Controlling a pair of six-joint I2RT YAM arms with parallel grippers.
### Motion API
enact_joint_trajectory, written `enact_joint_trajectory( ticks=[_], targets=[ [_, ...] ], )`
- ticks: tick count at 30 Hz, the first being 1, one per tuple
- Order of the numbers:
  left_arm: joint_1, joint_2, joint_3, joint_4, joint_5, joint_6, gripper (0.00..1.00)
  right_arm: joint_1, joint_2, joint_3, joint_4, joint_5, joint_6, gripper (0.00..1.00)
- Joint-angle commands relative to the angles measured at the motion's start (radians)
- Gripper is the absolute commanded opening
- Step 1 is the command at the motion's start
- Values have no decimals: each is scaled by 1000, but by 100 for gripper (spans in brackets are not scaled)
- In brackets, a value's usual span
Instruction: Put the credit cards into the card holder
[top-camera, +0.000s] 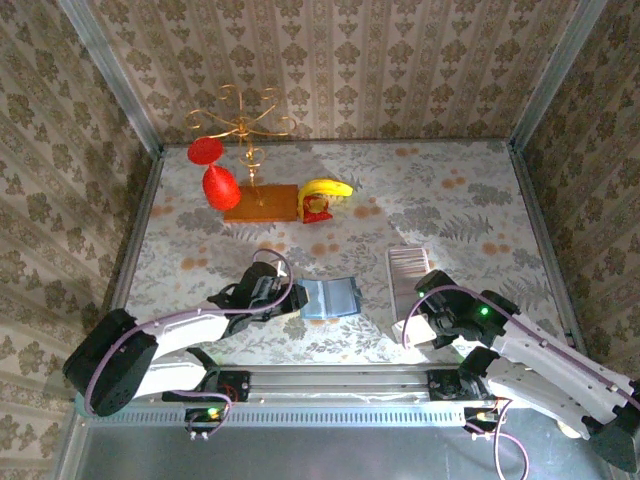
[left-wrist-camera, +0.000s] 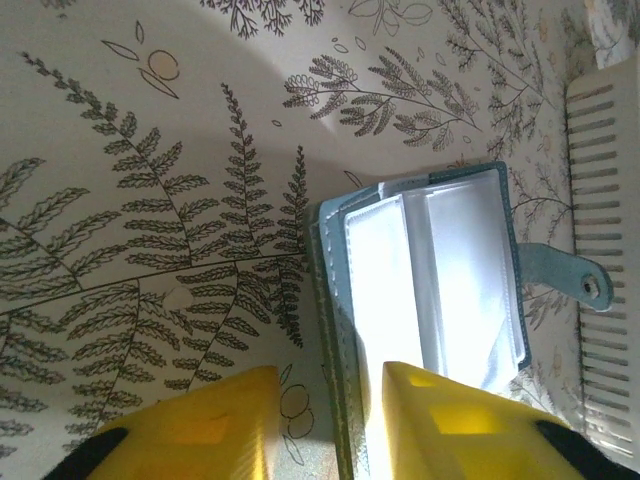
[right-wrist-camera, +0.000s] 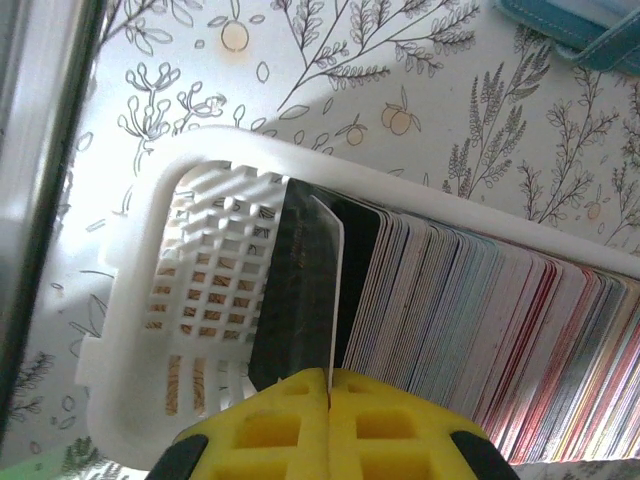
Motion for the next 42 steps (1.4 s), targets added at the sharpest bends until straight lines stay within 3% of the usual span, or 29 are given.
enact_joint_trajectory(
  ticks=[1, 11, 18, 26, 32, 37, 42],
  targets=[
    [-8, -44, -5, -57, -22, 26, 37, 7, -15, 62, -48, -59, 69, 0],
    [-6, -255, 23, -271, -71, 67, 50, 10, -52, 160, -162, -101, 174, 0],
    [-13, -392, 65, -400, -70, 81, 32, 11, -82, 227, 63, -112, 498, 0],
    [-120, -218, 179, -335, -78, 108, 16, 31, 4, 255, 420, -131, 1175, 0],
    [-124, -90, 197, -301, -103, 106, 8, 32, 122, 293, 408, -89, 1563, 0],
    [-125, -36, 186, -270, -96, 101, 6, 37, 161, 217, 488, -106, 1769, 0],
    [-122, -15, 158, -244, -109, 92, 5, 39, 201, 184, 491, -52, 1852, 0]
  ],
)
